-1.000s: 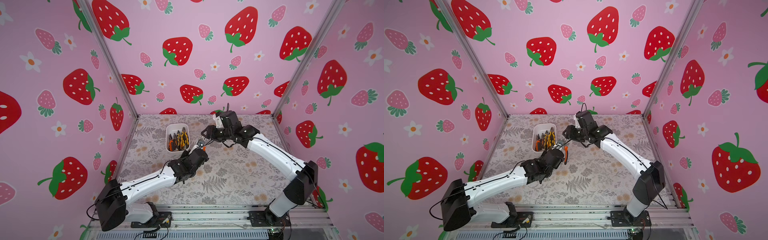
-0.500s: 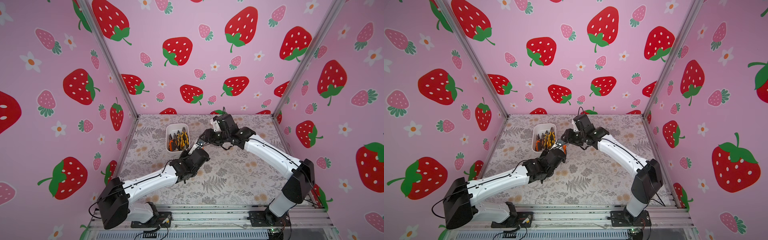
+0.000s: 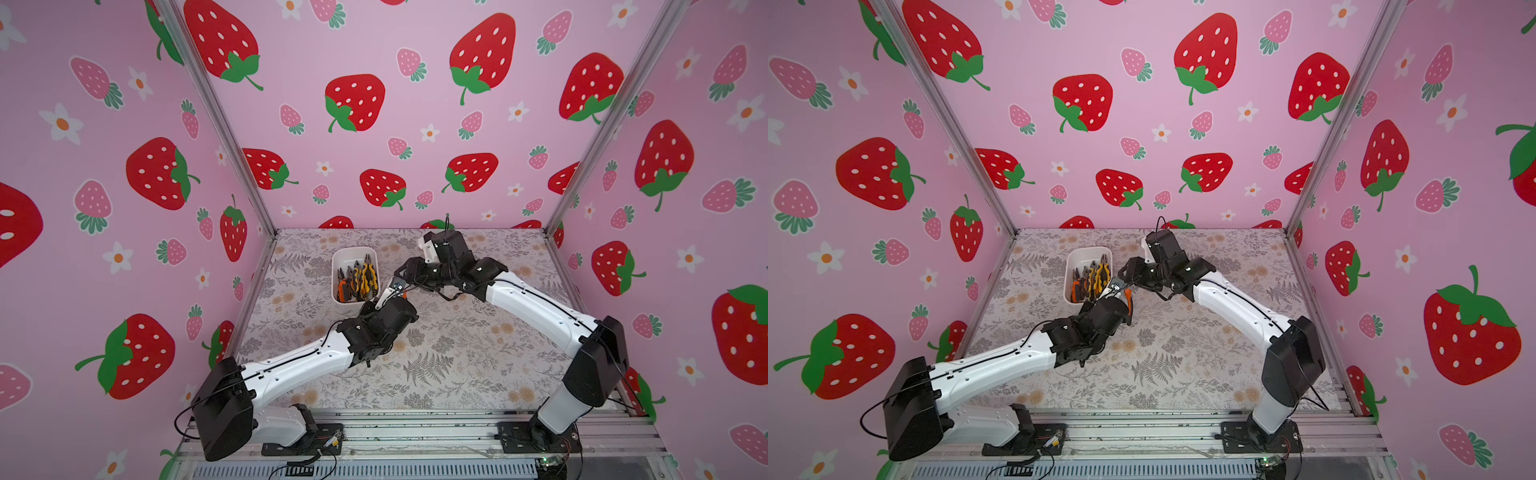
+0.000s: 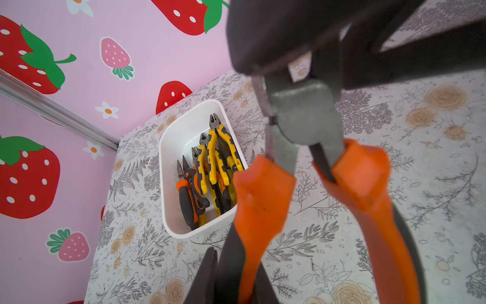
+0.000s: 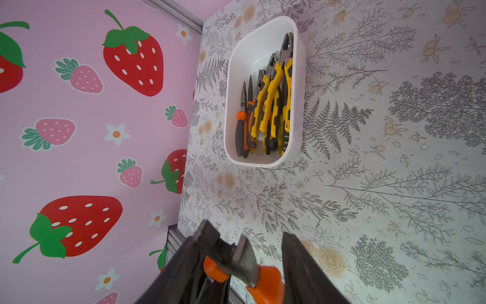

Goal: Take the pliers out of the storage box
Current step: Place the pliers at the center of the board.

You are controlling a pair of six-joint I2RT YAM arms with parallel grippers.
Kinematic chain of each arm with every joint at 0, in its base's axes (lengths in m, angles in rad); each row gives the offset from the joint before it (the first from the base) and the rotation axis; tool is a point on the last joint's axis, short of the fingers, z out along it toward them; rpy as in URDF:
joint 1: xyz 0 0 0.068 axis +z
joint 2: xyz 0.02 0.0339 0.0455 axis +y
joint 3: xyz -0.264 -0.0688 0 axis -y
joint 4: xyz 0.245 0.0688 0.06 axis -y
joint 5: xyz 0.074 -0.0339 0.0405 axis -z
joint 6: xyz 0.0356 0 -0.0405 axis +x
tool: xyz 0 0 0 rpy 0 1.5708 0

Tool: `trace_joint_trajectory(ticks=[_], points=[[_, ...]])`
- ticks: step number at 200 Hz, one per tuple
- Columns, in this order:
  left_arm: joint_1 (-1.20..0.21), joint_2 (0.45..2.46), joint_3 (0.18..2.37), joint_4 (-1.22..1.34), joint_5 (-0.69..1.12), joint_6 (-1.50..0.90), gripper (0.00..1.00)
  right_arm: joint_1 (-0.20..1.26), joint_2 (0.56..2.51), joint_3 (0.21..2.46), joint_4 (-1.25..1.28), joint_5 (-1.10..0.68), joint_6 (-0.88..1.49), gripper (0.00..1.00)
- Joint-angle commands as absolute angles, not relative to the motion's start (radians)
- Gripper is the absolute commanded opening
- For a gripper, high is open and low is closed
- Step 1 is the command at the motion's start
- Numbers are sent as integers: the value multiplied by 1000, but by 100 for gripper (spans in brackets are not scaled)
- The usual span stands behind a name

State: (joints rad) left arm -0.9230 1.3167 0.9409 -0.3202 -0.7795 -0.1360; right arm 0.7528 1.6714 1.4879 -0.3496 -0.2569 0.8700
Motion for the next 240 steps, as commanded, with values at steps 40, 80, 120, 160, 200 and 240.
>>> trace_joint_trajectory(ticks=[40,80,120,160,200,240], points=[[-928,1234,957,-250,-708,-175,0,805,1623,1392,-271,-298,892,38],[-926,1229,979,-288,-735,-202,0,805,1592,1359,-249,-277,902,33],[-944,1263,989,-304,-886,-208,0,811,1594,1434,-404,-156,900,47],[-991,1287,971,-235,-975,-126,0,812,1609,1472,-453,-100,941,49],[-1003,1281,960,-225,-985,-118,0,813,1611,1470,-430,-97,974,27],[-1006,1279,963,-245,-978,-132,0,812,1609,1468,-429,-94,981,0]])
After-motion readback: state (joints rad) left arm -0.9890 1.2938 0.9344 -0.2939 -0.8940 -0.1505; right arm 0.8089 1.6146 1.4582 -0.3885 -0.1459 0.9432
